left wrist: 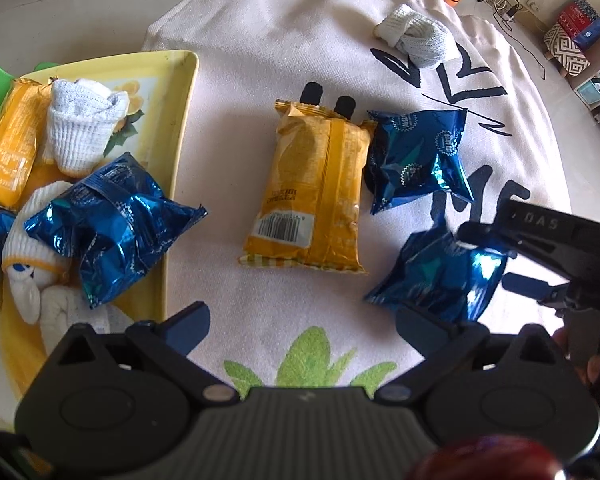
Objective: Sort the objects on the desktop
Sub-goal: 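Grasp the blue foil bag with the left gripper while the right gripper moves toward a white sock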
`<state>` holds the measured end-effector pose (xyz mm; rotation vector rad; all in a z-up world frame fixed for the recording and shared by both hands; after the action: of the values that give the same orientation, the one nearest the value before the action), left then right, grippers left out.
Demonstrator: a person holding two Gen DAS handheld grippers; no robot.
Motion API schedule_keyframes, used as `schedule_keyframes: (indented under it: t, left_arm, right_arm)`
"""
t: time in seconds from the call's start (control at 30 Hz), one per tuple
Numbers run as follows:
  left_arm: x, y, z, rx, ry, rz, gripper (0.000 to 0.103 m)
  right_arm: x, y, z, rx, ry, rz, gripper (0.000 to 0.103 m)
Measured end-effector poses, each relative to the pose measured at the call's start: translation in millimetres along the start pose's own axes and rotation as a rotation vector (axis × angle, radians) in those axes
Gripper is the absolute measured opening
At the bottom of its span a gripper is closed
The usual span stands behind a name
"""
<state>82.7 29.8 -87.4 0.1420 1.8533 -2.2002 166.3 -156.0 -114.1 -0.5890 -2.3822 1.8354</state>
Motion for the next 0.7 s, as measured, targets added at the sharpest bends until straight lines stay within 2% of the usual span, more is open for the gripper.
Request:
schedule_keyframes:
  t: [0.2,0.3,0.47,0.63,0.7]
  left_arm:
    - [-0.6,-2.6,0.5,0.001,0.010,0.010,0.102]
    - [-0.1,-1.2,1.3,0.004,0.007,0.005,0.102]
    - [0.2,0.4,4.4,0.007,0.012,0.005,0.102]
    - [-0.8,2.6,14.8,0.032,0.029,0.032,0.102]
    - [-2.5,5.1,22.3,0.048,0.042,0.041,0.102]
  right_arm:
    - [21.5,-2.1,-30.9,-0.208,-0.039,-0.128,0.081]
    - [17.5,-9.2,-33.3,-0.250,-0.041,-0.105,0.081]
    - [2.3,-16.7,-22.6,-0.243,0.019,-0.037,0.081]
    - [-15.5,-23.5,-16.2,-0.057,-0.055,0.117,0.081]
    - [-23.4,-27.5,-5.4,0.000,-0.054,0.143,0.081]
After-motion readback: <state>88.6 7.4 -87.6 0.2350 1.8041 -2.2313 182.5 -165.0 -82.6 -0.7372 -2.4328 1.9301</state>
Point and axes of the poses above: each gripper's, at about its wrist camera, not at the fingertips, and y roughly the way its jaws point, z to its right, x to its underside, the point moved 8 cm from there along y, roughly the way its jaws point, and after that the axes turned 9 degrees about y, right-handed, at the moved point
